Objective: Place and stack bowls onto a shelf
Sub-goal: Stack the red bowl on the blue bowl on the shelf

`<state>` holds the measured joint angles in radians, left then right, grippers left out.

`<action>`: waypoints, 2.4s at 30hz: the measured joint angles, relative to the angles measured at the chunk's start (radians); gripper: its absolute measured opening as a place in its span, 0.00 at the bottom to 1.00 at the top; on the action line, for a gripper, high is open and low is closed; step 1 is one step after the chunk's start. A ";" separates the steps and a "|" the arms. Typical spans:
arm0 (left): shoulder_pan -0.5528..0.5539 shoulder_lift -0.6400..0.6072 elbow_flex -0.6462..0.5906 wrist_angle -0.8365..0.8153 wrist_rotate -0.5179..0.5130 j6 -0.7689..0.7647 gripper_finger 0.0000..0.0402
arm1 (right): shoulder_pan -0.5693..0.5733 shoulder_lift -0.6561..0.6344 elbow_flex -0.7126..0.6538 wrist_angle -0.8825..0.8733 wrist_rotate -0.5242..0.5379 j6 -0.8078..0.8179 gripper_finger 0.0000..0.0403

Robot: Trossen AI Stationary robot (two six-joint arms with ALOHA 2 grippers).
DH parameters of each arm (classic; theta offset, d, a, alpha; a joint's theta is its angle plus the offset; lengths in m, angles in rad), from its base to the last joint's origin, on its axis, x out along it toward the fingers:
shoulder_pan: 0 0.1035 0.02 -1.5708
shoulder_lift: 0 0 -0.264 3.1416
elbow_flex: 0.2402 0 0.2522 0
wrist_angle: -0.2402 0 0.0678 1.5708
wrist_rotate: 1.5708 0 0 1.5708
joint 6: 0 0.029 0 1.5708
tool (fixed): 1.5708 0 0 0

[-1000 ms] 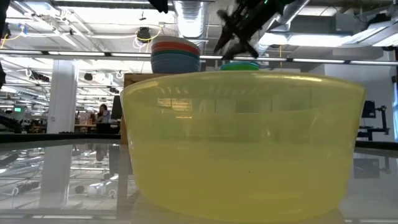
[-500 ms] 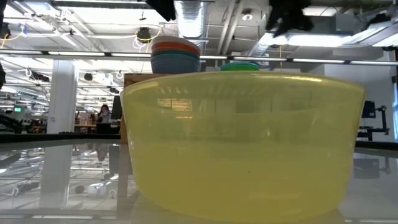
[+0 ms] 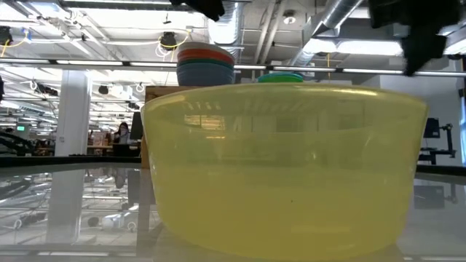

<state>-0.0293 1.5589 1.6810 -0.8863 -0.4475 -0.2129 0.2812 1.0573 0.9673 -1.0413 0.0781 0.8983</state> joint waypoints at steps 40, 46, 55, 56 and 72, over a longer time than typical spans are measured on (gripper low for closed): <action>-0.495 0.002 -0.224 -0.192 -0.194 -0.614 0.32 | 0.550 0.429 -0.137 0.368 -0.148 0.518 0.07; -0.502 0.002 -0.234 -0.197 -0.203 -0.589 0.32 | 0.412 0.352 -0.011 0.190 -0.051 0.479 0.06; -0.502 -0.005 -0.344 -0.183 -0.204 -0.640 0.32 | 0.004 0.265 0.279 -0.036 0.147 0.095 0.06; -0.498 -0.011 -0.361 -0.176 -0.204 -0.652 0.32 | -0.057 0.261 0.305 -0.036 0.150 0.037 0.06; -0.402 -0.121 -0.506 0.192 -0.200 -0.609 0.32 | -0.861 0.460 0.726 0.051 0.028 -0.527 0.06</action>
<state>-0.4311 1.4380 1.1751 -0.6945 -0.6474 -0.8220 -0.5799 1.5174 1.6932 -0.9904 0.1057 0.3712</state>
